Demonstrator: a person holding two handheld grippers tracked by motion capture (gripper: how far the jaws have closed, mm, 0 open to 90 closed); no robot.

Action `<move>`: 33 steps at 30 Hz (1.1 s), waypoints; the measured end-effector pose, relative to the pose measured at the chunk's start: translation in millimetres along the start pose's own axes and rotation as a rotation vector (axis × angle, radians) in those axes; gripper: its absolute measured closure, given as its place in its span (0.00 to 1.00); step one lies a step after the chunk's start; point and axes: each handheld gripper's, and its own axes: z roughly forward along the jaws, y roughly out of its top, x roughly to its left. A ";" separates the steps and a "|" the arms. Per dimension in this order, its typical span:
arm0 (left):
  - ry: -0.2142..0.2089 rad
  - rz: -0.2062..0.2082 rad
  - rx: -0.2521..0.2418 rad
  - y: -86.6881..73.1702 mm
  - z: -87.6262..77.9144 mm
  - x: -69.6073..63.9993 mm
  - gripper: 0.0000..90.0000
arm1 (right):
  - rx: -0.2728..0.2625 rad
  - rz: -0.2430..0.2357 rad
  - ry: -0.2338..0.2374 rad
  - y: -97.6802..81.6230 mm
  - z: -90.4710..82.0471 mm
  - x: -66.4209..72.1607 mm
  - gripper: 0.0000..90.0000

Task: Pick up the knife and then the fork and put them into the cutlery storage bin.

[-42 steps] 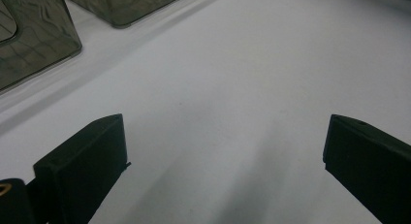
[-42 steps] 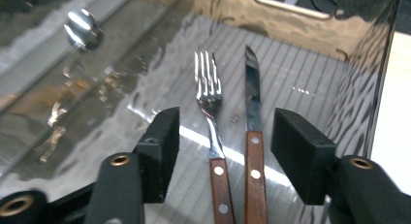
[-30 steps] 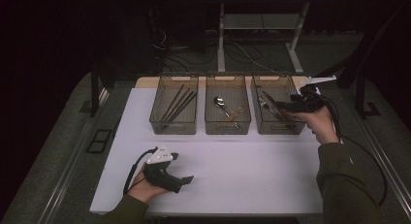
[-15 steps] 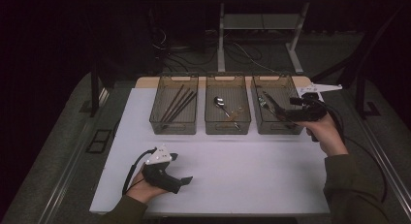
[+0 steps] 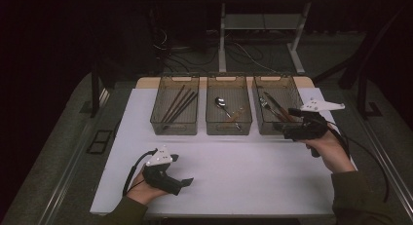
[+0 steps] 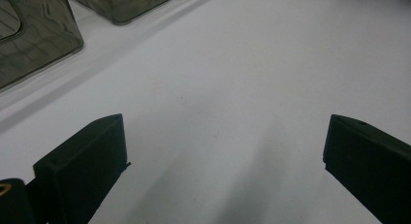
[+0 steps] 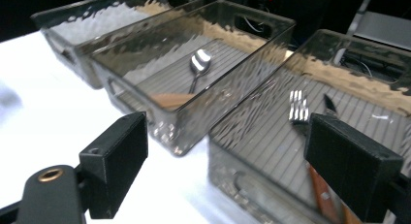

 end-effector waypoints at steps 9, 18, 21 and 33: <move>0.000 -0.006 -0.004 -0.4 -0.9 -1.2 0.01 | 0.005 -0.017 0.050 -20.6 0.2 21.2 0.17; 0.001 -0.006 -0.004 -1.9 -3.2 -1.8 0.01 | -0.012 -0.012 0.101 -44.3 -3.1 35.5 0.14; 0.000 -0.009 -0.006 -2.2 -3.3 -2.3 0.01 | -0.008 -0.002 0.105 -52.0 -4.9 37.2 0.14; -0.003 -0.007 -0.012 -1.8 -3.7 -2.9 0.01 | 0.004 0.021 0.124 -84.1 -14.5 43.8 0.14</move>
